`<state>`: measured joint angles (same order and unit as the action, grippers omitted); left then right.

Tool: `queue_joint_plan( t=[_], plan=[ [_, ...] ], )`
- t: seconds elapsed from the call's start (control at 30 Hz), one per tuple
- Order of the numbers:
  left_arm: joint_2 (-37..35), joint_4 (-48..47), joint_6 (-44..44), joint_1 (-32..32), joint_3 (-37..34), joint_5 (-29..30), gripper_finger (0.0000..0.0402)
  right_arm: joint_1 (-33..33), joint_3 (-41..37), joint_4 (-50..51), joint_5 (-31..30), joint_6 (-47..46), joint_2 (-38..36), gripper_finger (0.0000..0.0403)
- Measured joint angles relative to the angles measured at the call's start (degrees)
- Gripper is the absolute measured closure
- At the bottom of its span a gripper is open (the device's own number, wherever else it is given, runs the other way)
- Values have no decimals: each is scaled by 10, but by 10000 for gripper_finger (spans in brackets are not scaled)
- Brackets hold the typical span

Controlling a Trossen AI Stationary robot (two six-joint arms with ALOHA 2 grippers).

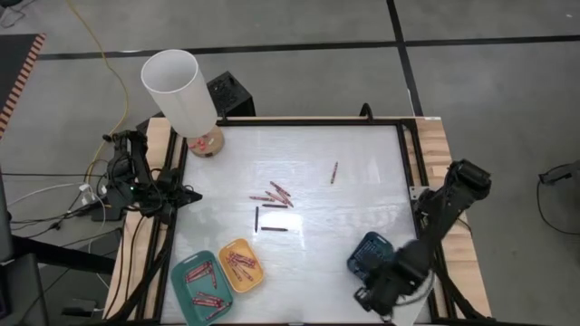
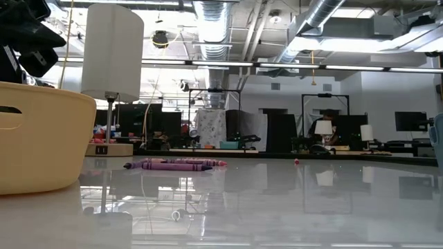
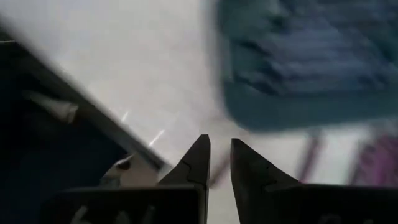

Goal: Sort crayons
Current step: Put the purple crayon into the white bin

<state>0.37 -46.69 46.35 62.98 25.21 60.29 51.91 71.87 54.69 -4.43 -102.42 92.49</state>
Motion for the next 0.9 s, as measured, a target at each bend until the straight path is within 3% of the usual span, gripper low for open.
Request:
queue_joint_plan(
  t=[0.13, 0.27, 0.37, 0.53, 0.7, 0.9],
  plan=[
    [0, -2, 0, 0, 0, -1, 401, -71, 26, -48, -12, 177, 0, 342],
    [0, -2, 0, 0, 0, -1, 401, -144, 34, -111, -95, 383, 0, 342],
    [0, -2, 0, 0, 0, -1, 402, -198, 35, -211, -140, 578, 3, 342],
    [0, -2, 0, 0, 0, -1, 401, -278, 36, -399, -132, 828, 23, 342],
    [0, -4, 0, 0, 0, -9, 401, -329, 38, -483, -128, 966, 53, 342],
    [0, -4, 0, 0, 0, -33, 401, -365, 36, -496, -115, 983, 113, 333]
  ],
)
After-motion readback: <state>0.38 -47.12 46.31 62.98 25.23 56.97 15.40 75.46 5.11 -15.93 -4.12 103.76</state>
